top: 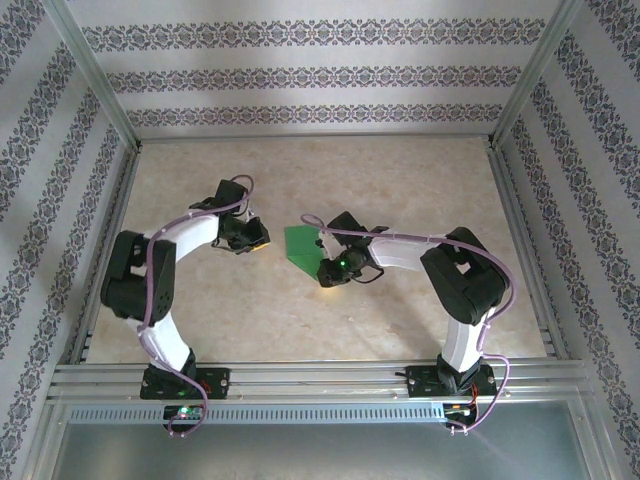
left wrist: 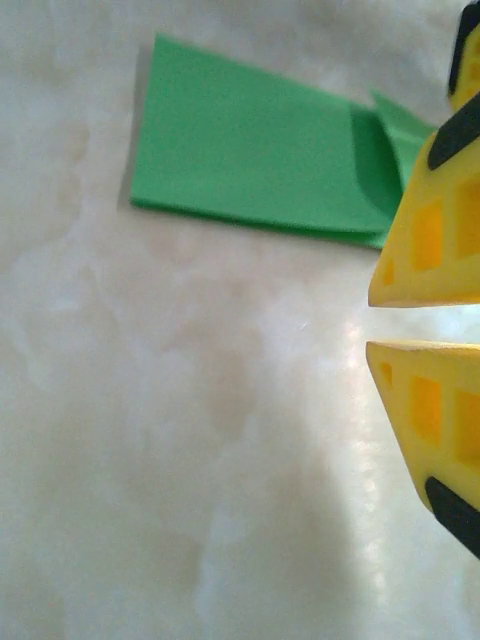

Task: Fold a paper plane with a square sheet of paper (pick it up from the middle)
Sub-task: Third fold the triangle at the center of the table, then fourth fold the wing at the center of the table.

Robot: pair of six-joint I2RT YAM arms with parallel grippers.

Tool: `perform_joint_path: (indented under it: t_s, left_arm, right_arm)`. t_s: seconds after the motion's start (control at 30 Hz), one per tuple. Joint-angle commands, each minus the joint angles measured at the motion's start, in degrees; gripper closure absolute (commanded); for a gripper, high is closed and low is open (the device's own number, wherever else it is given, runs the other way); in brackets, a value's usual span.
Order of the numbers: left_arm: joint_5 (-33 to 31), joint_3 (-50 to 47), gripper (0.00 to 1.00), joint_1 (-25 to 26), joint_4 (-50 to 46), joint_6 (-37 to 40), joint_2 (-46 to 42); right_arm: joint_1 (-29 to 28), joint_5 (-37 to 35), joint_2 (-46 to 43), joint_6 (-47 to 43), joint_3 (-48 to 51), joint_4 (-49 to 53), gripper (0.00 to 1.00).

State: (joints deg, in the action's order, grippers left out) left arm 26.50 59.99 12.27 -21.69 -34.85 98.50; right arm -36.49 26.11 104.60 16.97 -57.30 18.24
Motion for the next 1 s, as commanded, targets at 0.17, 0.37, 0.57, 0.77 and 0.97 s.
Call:
perform_joint_path:
  t_s: [0.17, 0.37, 0.57, 0.77, 0.97]
  left_arm:
    - [5.57, -11.42, 0.74, 4.48, 15.94, -12.7, -8.0]
    - [6.66, -17.08, 0.64, 8.01, 26.29, -19.39, -8.51]
    - [7.62, -18.96, 0.63, 9.8, 32.1, -23.04, -5.63]
    - [7.31, -17.7, 0.69, 10.52, 32.06, -23.33, -3.44]
    - [8.0, -16.71, 0.73, 10.88, 32.57, -23.75, -2.04]
  right_arm:
    - [2.97, 4.34, -13.48, 4.59, 3.83, -3.23, 0.73]
    - [2.72, -1.49, -13.91, 15.51, 6.84, -13.55, 0.69]
    - [-0.01, -1.16, -8.8, 15.81, 3.14, -14.32, 0.71]
    - [-0.22, -6.21, -9.04, 15.32, 3.05, -12.97, 0.71]
    - [-0.02, -7.74, -10.72, 14.2, 3.61, -12.09, 0.71]
